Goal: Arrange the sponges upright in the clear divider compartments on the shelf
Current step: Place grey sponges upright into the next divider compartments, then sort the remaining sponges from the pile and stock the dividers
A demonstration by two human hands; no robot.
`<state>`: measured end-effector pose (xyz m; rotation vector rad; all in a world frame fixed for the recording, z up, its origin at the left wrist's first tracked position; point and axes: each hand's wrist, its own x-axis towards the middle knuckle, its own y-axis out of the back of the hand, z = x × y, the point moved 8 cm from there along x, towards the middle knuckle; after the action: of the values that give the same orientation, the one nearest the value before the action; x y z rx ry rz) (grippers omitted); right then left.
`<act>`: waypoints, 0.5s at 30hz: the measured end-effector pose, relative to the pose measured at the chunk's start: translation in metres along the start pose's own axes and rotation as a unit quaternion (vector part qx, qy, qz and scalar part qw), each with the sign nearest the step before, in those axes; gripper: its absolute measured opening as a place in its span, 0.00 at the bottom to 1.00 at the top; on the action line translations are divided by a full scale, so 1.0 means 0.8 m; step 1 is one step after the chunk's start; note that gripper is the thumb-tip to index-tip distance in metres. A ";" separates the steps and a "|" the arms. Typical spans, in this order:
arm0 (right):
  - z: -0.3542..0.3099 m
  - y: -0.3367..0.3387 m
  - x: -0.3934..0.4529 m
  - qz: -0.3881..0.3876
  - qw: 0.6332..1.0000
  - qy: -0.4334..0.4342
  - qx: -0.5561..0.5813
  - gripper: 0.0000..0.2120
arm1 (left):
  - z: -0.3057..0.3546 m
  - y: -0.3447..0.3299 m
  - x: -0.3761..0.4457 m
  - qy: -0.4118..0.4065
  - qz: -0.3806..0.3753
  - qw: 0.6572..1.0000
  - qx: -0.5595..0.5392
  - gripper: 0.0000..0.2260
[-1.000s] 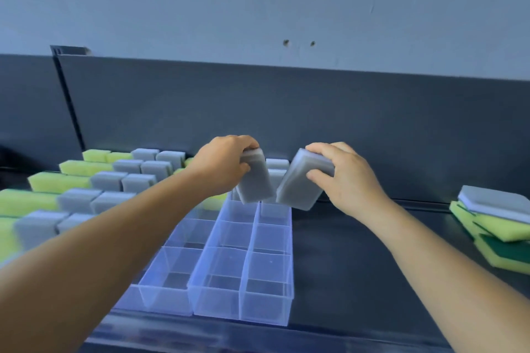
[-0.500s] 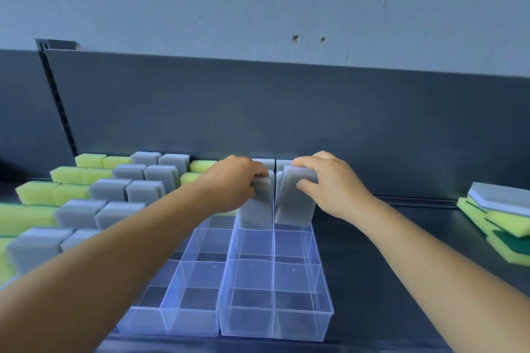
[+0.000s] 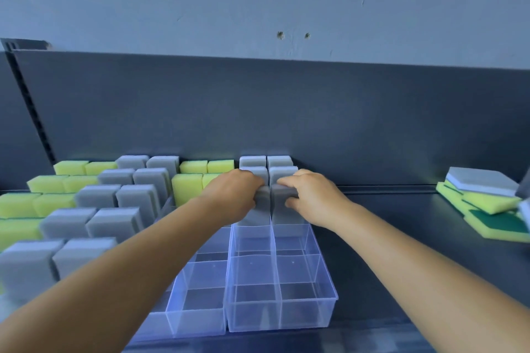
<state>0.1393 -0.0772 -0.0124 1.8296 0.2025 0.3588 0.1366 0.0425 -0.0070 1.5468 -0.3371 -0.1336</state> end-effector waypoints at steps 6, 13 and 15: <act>0.000 0.009 -0.024 0.012 1.000 -0.002 -0.001 0.25 | 0.007 0.008 -0.008 -0.005 0.021 1.000 0.004 0.14; 0.032 0.034 -0.076 0.028 0.999 -0.036 -0.028 0.30 | 0.072 0.033 -0.014 -0.058 0.056 0.997 -0.001 0.24; 0.053 0.042 -0.091 0.033 0.998 -0.051 -0.034 0.32 | 0.099 0.034 -0.011 -0.080 0.055 0.995 -0.002 0.24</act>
<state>0.0839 -0.1481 -0.0014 1.7861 0.0581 0.3141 0.1013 -0.0293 0.0176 1.5145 -0.5465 -0.1718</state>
